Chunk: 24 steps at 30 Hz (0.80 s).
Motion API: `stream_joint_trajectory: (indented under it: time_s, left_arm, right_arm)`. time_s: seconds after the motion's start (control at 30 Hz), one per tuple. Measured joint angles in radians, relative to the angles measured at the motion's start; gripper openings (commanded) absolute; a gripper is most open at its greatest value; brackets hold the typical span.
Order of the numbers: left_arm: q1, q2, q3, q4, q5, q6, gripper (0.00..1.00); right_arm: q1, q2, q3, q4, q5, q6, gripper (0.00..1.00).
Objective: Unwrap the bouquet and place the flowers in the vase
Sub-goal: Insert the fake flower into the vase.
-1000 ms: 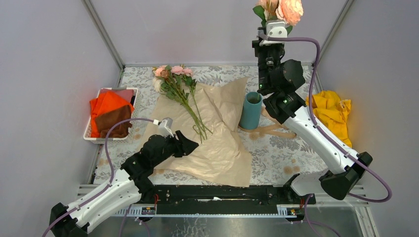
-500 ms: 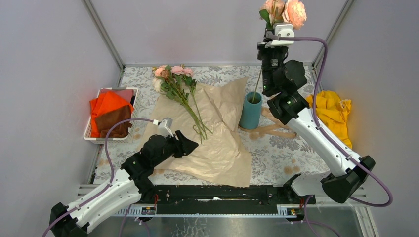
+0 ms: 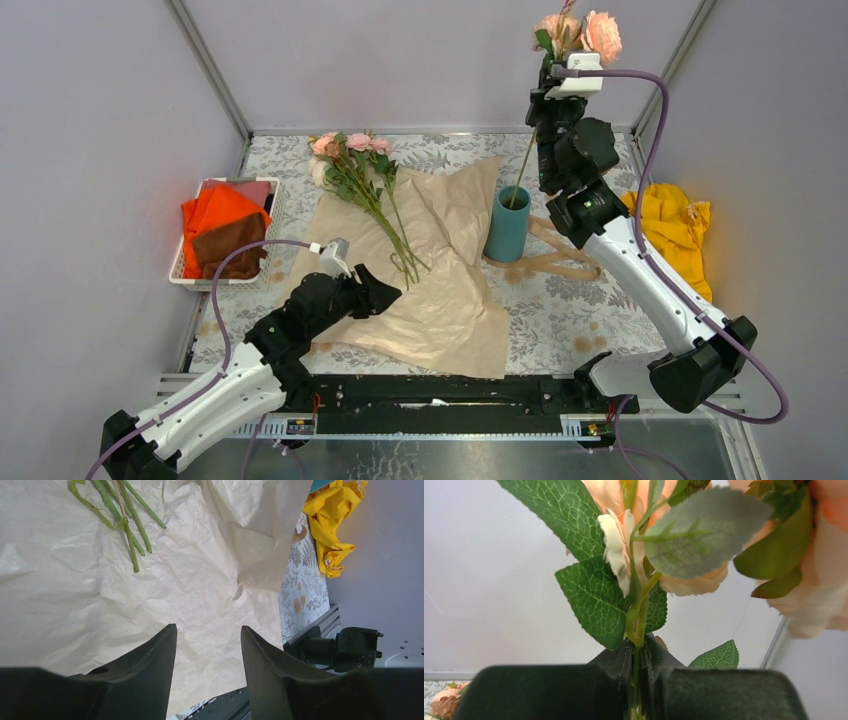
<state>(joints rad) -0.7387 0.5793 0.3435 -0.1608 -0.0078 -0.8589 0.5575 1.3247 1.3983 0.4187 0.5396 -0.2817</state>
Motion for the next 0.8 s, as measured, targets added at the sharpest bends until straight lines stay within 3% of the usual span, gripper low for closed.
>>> stream_joint_trajectory:
  time_s: [0.8]
  left_arm:
    - [0.000, -0.004, 0.000, 0.000, -0.001, -0.001, 0.57]
  right_arm:
    - [-0.045, -0.007, -0.189, -0.044, -0.116, 0.161, 0.00]
